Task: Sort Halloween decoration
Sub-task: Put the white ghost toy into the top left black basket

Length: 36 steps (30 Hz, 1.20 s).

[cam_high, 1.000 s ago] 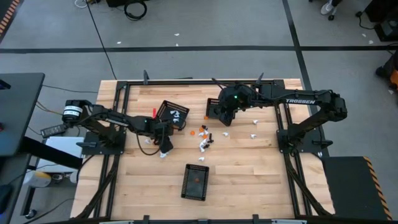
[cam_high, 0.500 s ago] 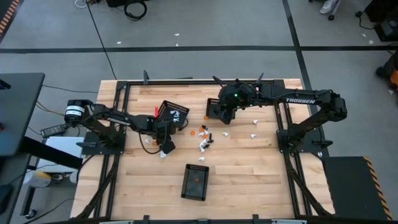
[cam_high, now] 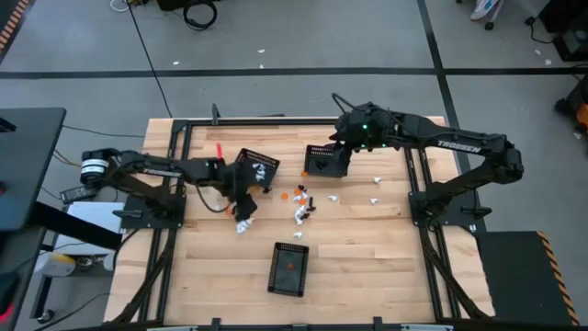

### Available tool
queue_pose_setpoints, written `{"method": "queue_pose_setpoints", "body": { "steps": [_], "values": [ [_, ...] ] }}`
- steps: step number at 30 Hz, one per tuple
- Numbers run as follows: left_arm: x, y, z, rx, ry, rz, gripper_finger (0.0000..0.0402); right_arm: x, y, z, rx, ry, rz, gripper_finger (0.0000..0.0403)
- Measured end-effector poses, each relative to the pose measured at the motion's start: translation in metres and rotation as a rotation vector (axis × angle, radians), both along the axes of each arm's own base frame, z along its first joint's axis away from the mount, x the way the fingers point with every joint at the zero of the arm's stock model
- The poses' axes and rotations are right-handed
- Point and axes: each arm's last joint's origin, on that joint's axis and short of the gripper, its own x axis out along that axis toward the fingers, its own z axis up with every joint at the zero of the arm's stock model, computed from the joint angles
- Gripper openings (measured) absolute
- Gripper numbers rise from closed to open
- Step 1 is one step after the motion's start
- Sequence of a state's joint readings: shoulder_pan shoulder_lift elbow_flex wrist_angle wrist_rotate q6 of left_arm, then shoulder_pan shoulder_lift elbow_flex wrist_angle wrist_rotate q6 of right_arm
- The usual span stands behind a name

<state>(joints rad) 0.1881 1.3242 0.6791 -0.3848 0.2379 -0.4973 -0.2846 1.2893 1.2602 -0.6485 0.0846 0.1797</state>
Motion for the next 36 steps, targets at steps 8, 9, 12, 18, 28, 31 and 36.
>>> {"method": "queue_pose_setpoints", "body": {
  "steps": [8, 9, 12, 18, 28, 31, 36],
  "values": [
    [-0.007, 0.037, 0.035, 0.061, -0.255, 0.212, 0.0052, 0.002, -0.001, 0.001, -0.014, -0.009, 0.007, 0.0160],
    [-0.008, 0.043, 0.036, 0.076, -0.271, 0.238, 0.0052, 0.002, -0.001, 0.001, -0.015, -0.010, 0.008, 0.0160],
    [-0.009, 0.059, 0.033, 0.119, -0.276, 0.301, 0.0052, 0.003, -0.001, 0.002, -0.020, -0.025, 0.008, 0.0160],
    [-0.010, 0.079, 0.012, 0.110, -0.170, 0.356, 0.0053, 0.003, -0.001, 0.002, -0.020, -0.025, 0.008, 0.0160],
    [-0.006, 0.091, -0.022, 0.112, -0.009, 0.405, 0.0053, 0.003, -0.001, 0.002, -0.001, -0.034, -0.007, 0.0160],
    [-0.005, 0.092, -0.028, 0.125, 0.018, 0.402, 0.0053, 0.003, -0.001, 0.002, 0.000, -0.034, -0.008, 0.0160],
    [-0.005, 0.092, -0.033, 0.138, 0.049, 0.407, 0.0053, 0.003, -0.001, 0.002, -0.001, -0.035, -0.008, 0.0160]
  ]
}}
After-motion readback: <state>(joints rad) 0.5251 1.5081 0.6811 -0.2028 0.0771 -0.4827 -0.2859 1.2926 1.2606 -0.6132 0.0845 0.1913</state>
